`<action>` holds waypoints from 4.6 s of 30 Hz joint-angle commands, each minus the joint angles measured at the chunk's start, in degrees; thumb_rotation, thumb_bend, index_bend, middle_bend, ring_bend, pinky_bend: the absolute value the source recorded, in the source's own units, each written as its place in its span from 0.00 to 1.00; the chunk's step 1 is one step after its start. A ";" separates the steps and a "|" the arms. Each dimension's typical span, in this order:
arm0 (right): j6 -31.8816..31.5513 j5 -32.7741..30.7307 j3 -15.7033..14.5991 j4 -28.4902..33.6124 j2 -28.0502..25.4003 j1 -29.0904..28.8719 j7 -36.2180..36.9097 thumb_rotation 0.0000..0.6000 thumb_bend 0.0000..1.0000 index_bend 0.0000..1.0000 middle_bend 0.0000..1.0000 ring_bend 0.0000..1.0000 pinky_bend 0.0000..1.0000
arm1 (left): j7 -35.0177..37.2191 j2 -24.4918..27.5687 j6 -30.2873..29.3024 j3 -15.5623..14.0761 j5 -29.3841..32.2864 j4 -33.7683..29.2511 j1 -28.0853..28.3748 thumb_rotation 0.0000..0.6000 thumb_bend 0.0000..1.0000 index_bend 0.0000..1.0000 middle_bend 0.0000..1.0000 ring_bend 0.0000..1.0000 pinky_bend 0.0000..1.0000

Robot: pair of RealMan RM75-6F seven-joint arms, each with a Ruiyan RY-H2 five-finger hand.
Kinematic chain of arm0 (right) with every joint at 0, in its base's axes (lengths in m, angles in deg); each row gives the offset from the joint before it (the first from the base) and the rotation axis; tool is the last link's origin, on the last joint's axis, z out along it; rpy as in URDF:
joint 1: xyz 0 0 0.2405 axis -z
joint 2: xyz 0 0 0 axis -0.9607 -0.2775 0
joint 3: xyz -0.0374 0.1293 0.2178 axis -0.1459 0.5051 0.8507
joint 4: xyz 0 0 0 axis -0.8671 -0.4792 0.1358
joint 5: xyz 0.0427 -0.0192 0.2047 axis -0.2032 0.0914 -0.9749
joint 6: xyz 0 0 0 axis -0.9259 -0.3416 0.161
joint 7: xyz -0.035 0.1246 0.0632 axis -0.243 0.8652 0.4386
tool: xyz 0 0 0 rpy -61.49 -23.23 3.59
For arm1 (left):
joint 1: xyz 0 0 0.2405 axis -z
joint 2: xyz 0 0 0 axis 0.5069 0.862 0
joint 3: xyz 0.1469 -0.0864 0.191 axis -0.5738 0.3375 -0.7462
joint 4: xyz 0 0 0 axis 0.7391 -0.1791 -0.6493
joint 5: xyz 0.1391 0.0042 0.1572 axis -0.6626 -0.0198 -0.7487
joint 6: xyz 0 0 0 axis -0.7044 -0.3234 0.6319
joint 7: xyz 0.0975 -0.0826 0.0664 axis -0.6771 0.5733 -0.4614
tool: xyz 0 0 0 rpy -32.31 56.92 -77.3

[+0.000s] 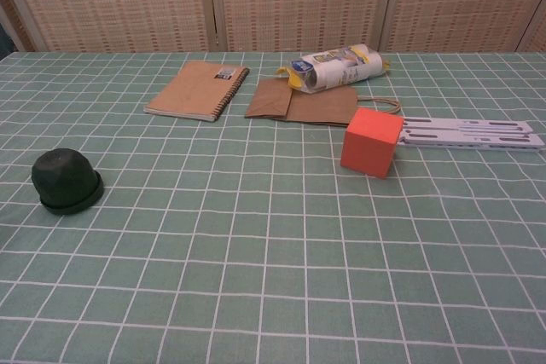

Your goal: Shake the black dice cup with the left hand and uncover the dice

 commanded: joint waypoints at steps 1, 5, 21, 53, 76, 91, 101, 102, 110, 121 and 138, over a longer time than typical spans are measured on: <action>-1.35 0.92 0.03 0.05 0.10 0.52 -0.37 1.00 0.08 0.00 0.00 0.00 0.00 | 0.13 -0.89 0.28 0.22 -0.28 0.46 0.47 1.00 0.43 0.00 0.00 0.00 0.09; -3.31 2.10 0.03 -0.16 0.06 1.19 -0.01 1.00 0.08 0.00 0.00 0.00 0.00 | -0.88 -1.93 3.80 1.21 0.40 -0.35 2.92 1.00 0.44 0.00 0.00 0.00 0.09; -0.76 1.05 0.61 -0.32 1.48 0.32 -2.67 1.00 0.08 0.00 0.00 0.00 0.00 | -24.53 1.41 34.63 15.97 37.42 -15.46 26.13 1.00 0.44 0.00 0.00 0.00 0.11; -1.60 1.78 0.76 -0.58 1.72 0.79 -4.50 1.00 0.08 0.00 0.00 0.00 0.00 | -47.90 -1.64 32.85 0.59 86.87 -13.89 54.75 1.00 0.41 0.00 0.00 0.00 0.09; -1.05 1.84 0.70 -0.55 2.19 0.62 -5.18 1.00 0.08 0.00 0.00 0.00 0.00 | -47.27 -4.79 38.09 -4.64 92.35 -8.55 61.81 1.00 0.40 0.00 0.00 0.00 0.13; -1.37 1.86 0.70 -0.56 2.02 0.70 -4.87 1.00 0.08 0.00 0.00 0.00 0.00 | -47.51 -6.71 35.47 -7.45 93.28 -6.87 63.57 1.00 0.39 0.28 0.15 0.19 0.47; -1.57 2.03 0.64 -0.52 2.05 0.84 -5.03 1.00 0.08 0.00 0.00 0.00 0.00 | -45.31 -6.66 36.39 -7.68 90.62 -6.04 62.72 1.00 0.43 0.37 0.34 0.41 0.68; -1.53 2.03 0.63 -0.52 2.04 0.83 -5.05 1.00 0.08 0.00 0.00 0.00 0.00 | -45.05 -6.59 36.34 -7.65 90.19 -6.03 62.59 1.00 0.43 0.39 0.37 0.44 0.70; -1.94 2.24 0.60 -0.50 1.94 0.98 -4.82 1.00 0.08 0.00 0.00 0.00 0.00 | -42.28 -5.82 34.83 -7.15 85.97 -6.49 60.81 1.00 0.47 0.52 0.50 0.56 0.82; -2.23 2.22 0.66 -0.53 1.81 1.13 -4.81 1.00 0.08 0.00 0.00 0.00 0.00 | -23.73 2.80 40.02 1.70 70.91 -14.70 53.85 1.00 0.47 0.53 0.52 0.57 0.82; -2.10 1.90 0.78 -0.53 1.60 1.16 -4.92 1.00 0.08 0.00 0.00 0.00 0.00 | 16.30 5.79 68.53 25.03 42.12 -2.68 35.35 1.00 0.47 0.54 0.51 0.57 0.82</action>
